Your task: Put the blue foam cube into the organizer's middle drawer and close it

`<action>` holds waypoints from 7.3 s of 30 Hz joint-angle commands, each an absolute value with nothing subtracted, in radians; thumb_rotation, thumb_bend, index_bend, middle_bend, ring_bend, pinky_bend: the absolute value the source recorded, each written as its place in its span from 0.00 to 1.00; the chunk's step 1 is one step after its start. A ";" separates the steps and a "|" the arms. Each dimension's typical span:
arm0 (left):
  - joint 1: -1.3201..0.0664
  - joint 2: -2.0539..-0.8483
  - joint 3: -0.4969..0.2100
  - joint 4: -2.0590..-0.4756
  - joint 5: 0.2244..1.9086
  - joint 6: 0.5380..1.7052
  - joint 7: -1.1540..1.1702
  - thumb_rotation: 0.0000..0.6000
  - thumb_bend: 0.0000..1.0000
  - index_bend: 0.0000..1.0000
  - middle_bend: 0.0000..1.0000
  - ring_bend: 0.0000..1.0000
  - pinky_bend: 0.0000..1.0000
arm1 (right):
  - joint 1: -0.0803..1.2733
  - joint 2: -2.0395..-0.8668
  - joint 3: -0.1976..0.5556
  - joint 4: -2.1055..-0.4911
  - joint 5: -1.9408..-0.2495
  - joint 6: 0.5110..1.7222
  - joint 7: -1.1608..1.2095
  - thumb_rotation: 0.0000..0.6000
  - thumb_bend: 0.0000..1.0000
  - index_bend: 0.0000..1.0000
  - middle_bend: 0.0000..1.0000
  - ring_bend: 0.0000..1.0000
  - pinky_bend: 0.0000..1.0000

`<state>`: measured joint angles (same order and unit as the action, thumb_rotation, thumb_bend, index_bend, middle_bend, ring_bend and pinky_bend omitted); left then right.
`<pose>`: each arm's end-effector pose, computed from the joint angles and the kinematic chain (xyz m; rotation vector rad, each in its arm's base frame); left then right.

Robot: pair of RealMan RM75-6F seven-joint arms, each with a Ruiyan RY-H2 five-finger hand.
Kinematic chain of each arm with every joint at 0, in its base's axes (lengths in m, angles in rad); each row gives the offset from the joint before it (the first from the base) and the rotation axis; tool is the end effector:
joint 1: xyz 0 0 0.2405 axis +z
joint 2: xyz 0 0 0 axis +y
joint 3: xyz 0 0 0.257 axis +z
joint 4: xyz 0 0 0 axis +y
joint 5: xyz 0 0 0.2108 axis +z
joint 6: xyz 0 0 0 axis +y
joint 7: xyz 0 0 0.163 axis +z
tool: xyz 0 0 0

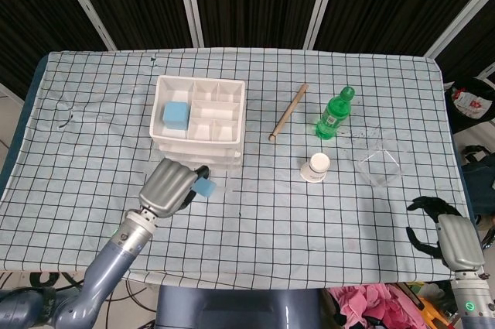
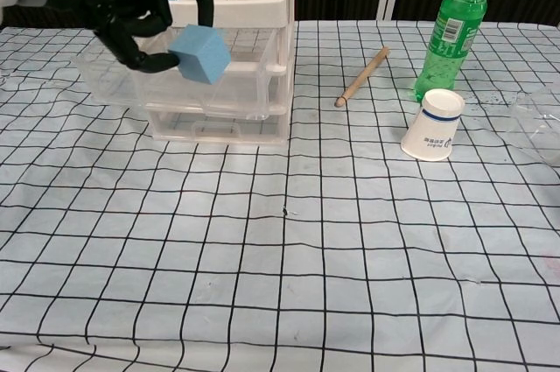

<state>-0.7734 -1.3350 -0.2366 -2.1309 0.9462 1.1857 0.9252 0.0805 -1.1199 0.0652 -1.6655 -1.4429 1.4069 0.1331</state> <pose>-0.0420 0.2983 0.0500 -1.9311 -0.6708 -0.9530 -0.3135 -0.2005 0.1470 1.2985 -1.1219 0.9806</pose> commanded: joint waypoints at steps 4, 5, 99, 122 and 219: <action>-0.847 -1.397 -0.303 -2.067 0.839 1.239 0.978 1.00 0.38 0.48 0.92 0.90 0.87 | 0.081 -1.119 0.066 -1.665 -1.440 1.405 0.136 1.00 0.32 0.39 0.28 0.20 0.26; -0.852 -1.399 -0.305 -2.061 0.832 1.242 0.981 1.00 0.38 0.48 0.92 0.90 0.87 | 0.081 -1.119 0.066 -1.665 -1.440 1.404 0.136 1.00 0.32 0.39 0.28 0.20 0.26; -0.817 -1.636 -0.099 -1.836 0.843 1.234 0.944 1.00 0.29 0.56 0.89 0.88 0.87 | 0.079 -1.116 0.066 -1.676 -1.434 1.400 0.136 1.00 0.32 0.40 0.28 0.20 0.26; -0.864 -1.663 -0.162 -1.741 0.786 1.224 0.951 1.00 0.30 0.56 0.89 0.88 0.87 | 0.079 -1.116 0.067 -1.679 -1.431 1.400 0.141 1.00 0.32 0.40 0.28 0.20 0.26; -0.692 -1.327 0.103 -1.966 1.127 1.428 0.712 1.00 0.08 0.04 0.01 0.02 0.05 | 0.079 -1.115 0.071 -1.671 -1.436 1.406 0.148 1.00 0.32 0.39 0.24 0.18 0.24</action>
<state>-0.7713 -1.4110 0.0164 -1.9221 1.0249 1.3641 0.7814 0.0793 -1.1146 0.0711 -1.6719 -1.4352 1.4058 0.1483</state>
